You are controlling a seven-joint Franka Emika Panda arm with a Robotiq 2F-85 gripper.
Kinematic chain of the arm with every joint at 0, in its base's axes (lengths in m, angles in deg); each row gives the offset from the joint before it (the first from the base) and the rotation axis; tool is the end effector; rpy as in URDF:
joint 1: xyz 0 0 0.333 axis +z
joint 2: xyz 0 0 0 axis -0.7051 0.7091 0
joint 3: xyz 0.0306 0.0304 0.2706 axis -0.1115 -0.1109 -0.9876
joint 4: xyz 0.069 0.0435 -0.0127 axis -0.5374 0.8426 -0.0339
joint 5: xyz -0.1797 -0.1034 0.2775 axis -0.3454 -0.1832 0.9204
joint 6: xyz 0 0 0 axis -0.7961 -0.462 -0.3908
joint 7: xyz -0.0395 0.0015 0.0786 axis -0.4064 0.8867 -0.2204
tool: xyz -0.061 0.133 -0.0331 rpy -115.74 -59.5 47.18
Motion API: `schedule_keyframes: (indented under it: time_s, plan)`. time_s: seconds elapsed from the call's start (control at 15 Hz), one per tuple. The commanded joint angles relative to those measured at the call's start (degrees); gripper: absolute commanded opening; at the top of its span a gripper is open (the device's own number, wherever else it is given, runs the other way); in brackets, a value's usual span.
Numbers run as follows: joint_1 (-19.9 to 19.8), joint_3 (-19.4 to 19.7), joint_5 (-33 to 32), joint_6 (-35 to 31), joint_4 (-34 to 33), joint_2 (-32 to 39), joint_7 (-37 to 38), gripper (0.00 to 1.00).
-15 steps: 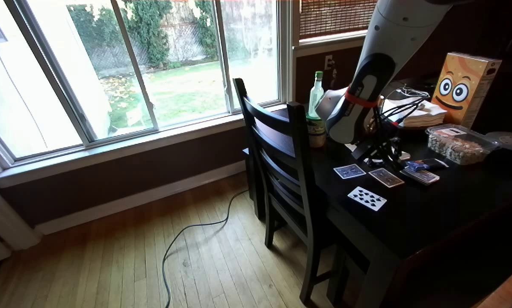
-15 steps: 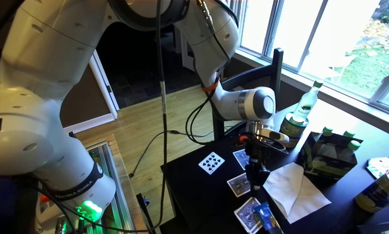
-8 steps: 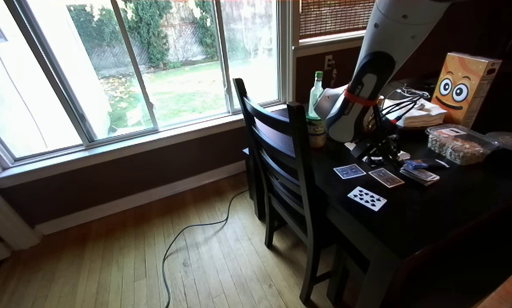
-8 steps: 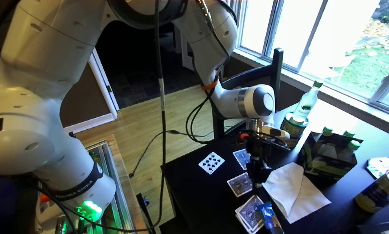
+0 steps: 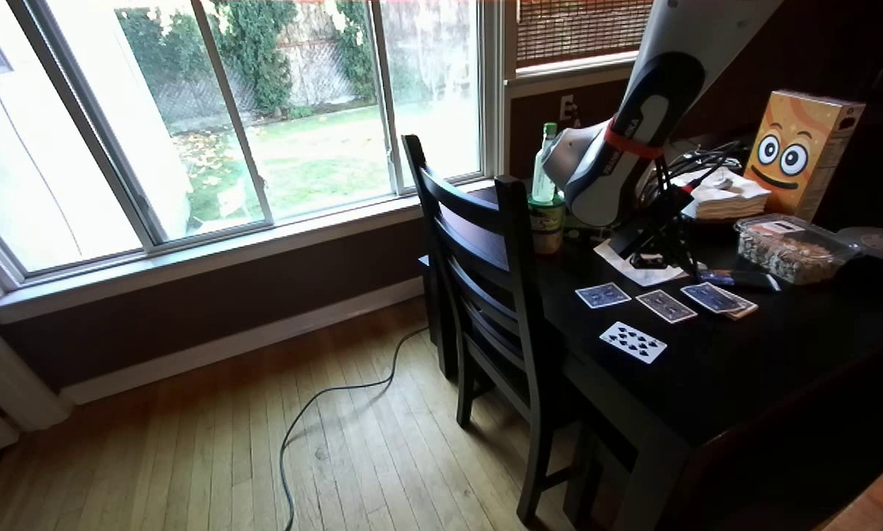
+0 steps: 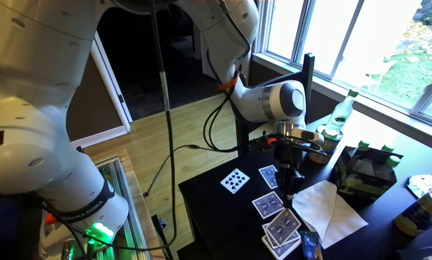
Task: Flip one card over
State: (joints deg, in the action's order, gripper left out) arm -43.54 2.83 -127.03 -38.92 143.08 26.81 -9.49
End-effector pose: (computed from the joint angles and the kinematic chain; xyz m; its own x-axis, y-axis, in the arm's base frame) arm 0.4714 -0.1899 0.1277 0.8543 -0.5039 -0.1275 -0.2490 -0.6121 0.7506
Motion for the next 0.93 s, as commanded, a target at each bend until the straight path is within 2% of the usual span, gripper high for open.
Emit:
schedule_keyframes:
  time_s: [0.0,0.67,0.87]
  plan:
    - [-0.56,-0.79,-1.74,-1.54,4.87,-5.07,-1.51,0.00]
    - [-1.06,-1.06,-1.47,3.02,12.24,-15.29,-2.86,0.00]
    - [-1.93,-1.52,-1.65,2.16,14.49,-18.56,-4.18,0.00]
